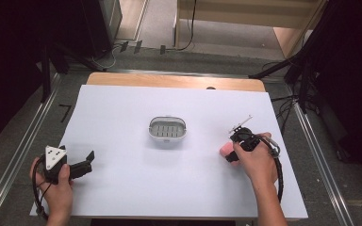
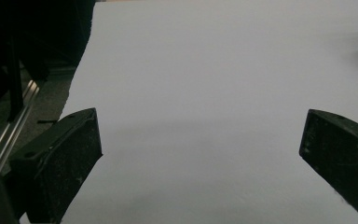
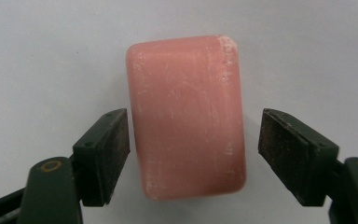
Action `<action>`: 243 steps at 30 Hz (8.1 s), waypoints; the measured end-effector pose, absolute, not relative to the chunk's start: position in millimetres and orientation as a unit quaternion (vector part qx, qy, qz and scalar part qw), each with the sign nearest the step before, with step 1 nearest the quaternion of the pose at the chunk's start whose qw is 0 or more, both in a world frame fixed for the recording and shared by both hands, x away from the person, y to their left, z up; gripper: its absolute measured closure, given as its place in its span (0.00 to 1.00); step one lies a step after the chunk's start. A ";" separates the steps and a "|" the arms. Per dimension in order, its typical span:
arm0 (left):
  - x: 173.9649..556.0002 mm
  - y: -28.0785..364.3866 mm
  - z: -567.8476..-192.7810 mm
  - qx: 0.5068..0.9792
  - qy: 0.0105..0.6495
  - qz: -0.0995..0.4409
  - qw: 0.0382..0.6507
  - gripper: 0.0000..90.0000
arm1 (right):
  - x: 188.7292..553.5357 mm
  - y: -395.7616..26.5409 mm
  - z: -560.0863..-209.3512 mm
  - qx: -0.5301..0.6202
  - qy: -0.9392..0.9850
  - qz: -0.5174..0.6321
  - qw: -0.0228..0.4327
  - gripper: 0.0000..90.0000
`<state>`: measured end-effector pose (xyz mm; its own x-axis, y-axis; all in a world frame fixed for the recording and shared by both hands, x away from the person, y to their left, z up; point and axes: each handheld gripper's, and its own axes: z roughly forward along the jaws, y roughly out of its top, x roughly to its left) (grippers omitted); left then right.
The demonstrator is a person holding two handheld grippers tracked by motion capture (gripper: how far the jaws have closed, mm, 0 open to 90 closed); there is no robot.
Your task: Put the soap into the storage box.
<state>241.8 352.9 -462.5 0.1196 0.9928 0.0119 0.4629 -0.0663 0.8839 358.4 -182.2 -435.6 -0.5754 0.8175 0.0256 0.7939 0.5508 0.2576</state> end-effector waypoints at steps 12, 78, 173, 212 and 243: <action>242.1 353.0 -462.7 0.642 0.566 0.347 0.383 0.00 | 366.6 -177.5 -446.6 0.454 0.883 0.118 0.031 0.41; 242.9 350.2 -462.9 0.654 0.558 0.348 0.374 0.00 | 399.3 -95.9 -393.5 0.196 0.962 0.177 0.067 0.43; 244.7 352.0 -463.0 0.653 0.563 0.337 0.377 0.00 | 440.1 18.7 -385.1 0.053 0.980 0.189 0.024 0.43; 245.1 352.0 -463.1 0.655 0.562 0.338 0.376 0.00 | 429.2 -33.4 -382.9 0.160 0.940 0.289 0.084 0.15; 245.2 350.2 -463.3 0.658 0.560 0.340 0.371 0.00 | 381.8 -136.7 -413.1 0.296 0.892 0.322 0.118 0.00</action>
